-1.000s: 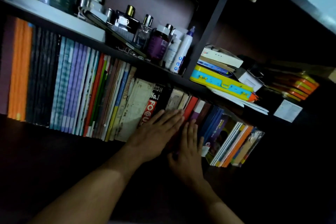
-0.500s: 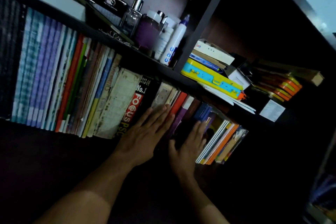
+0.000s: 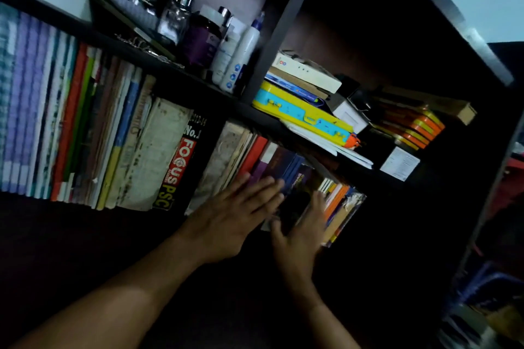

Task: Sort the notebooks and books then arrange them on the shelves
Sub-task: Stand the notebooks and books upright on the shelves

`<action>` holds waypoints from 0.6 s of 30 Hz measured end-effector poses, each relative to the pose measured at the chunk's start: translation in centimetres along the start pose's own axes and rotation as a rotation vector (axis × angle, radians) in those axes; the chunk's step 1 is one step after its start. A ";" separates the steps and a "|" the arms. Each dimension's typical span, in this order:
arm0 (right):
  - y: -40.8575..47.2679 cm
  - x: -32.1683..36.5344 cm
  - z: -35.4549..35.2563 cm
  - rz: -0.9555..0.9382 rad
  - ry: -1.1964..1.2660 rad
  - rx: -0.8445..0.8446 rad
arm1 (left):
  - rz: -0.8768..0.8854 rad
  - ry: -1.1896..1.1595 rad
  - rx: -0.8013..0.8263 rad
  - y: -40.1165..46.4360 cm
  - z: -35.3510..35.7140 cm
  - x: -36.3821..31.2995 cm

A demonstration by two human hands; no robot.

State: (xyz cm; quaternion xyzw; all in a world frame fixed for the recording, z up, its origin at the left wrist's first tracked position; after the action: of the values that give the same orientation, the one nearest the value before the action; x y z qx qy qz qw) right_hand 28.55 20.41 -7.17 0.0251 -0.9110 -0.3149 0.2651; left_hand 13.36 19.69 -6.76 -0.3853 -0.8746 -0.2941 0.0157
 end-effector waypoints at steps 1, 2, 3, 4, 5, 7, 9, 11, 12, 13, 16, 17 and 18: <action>0.0 -1.8 -1.5 0.088 -0.007 -0.098 | 0.036 0.027 0.002 1.1 -0.3 -1.0; 0.1 -3.6 -2.0 0.190 0.009 -0.102 | 0.058 0.025 0.013 2.3 -0.3 -2.0; 0.3 -5.3 -1.1 0.290 0.062 -0.025 | 0.047 0.007 0.055 3.4 0.5 -2.7; 0.7 -6.2 0.7 0.364 0.135 0.088 | 0.029 0.010 0.090 4.3 1.5 -3.0; 1.0 -6.4 2.3 0.402 0.152 0.146 | 0.009 0.017 0.131 4.9 3.0 -3.1; 2.2 -5.8 4.2 0.397 0.001 0.062 | -0.060 0.076 0.177 5.5 5.9 -2.9; 3.6 -6.9 5.7 0.464 -0.027 0.071 | -0.092 0.128 0.204 5.8 7.5 -2.6; 3.9 -7.7 5.5 0.511 -0.083 0.009 | -0.090 0.162 0.297 5.7 8.2 -2.9; 3.8 -7.4 6.0 0.530 -0.111 0.039 | -0.108 0.147 0.311 5.7 7.9 -2.9; 3.4 -6.9 5.9 0.564 -0.150 0.064 | -0.121 0.132 0.303 5.6 7.8 -2.8; 3.2 -5.8 5.7 0.569 -0.050 0.030 | -0.086 0.045 0.088 5.2 6.9 -2.2; 3.0 -6.1 5.6 0.514 -0.029 0.104 | -0.071 0.029 0.031 5.2 6.4 -2.2; 2.8 -6.2 6.0 0.465 0.046 0.206 | -0.058 -0.003 0.002 5.1 6.2 -2.0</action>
State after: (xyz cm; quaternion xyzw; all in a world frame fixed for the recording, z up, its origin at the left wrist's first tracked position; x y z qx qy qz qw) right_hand 31.18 27.34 -12.40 -0.1510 -0.9133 -0.1503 0.3471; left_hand 19.51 24.32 -9.81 -0.3603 -0.8856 -0.2930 0.0064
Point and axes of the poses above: each hand's wrist, its own y-axis towards the middle knuckle, its own z-axis out of the palm, x = y × z, the point moved 9 cm from there along y, towards the middle knuckle, and after that the axes turned 15 degrees about x, right-handed, at the moved point
